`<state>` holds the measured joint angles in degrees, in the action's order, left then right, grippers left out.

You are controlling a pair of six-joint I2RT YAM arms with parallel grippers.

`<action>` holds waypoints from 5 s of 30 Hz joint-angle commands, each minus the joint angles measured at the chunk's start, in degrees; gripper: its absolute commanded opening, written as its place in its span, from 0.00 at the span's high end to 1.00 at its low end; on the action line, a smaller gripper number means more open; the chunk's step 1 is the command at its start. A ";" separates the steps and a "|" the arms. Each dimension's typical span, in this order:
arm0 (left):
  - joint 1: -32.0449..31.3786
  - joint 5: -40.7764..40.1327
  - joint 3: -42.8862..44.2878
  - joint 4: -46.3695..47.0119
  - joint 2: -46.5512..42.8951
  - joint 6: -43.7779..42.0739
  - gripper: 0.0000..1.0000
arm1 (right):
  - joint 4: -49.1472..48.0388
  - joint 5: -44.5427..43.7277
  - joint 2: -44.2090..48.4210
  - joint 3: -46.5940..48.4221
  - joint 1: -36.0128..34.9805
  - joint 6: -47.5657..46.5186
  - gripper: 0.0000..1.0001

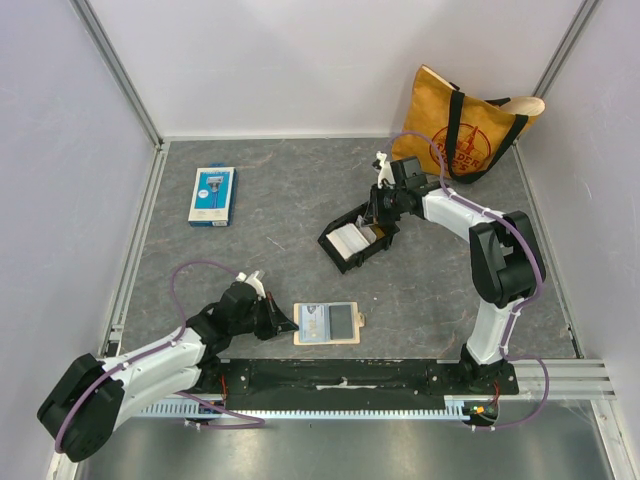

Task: Put the credit cards into the card holder
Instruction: Pick up the credit card from the storage box, then insert the credit card into the card holder.

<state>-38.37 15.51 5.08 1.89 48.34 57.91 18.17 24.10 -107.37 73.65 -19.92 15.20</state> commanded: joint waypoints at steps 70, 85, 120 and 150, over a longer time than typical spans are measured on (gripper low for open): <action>-0.04 0.31 0.98 1.54 0.44 -1.66 0.98 | 4.34 -64.02 27.20 -6.31 -43.27 28.03 1.00; -0.13 -0.83 1.69 -3.47 -7.12 -1.48 0.98 | 2.92 -50.99 32.22 -14.93 -44.15 34.37 1.00; -0.13 2.33 -0.33 -3.38 -11.68 -0.87 0.98 | 5.12 -63.12 17.38 -11.60 -58.30 48.88 1.00; -0.04 1.98 -1.04 -5.93 -16.26 0.19 0.98 | 0.98 -60.75 12.36 -9.14 -58.30 45.62 1.00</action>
<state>-38.37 16.67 4.29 -4.32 32.56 57.23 20.14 -35.75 -94.28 62.00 -77.91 61.32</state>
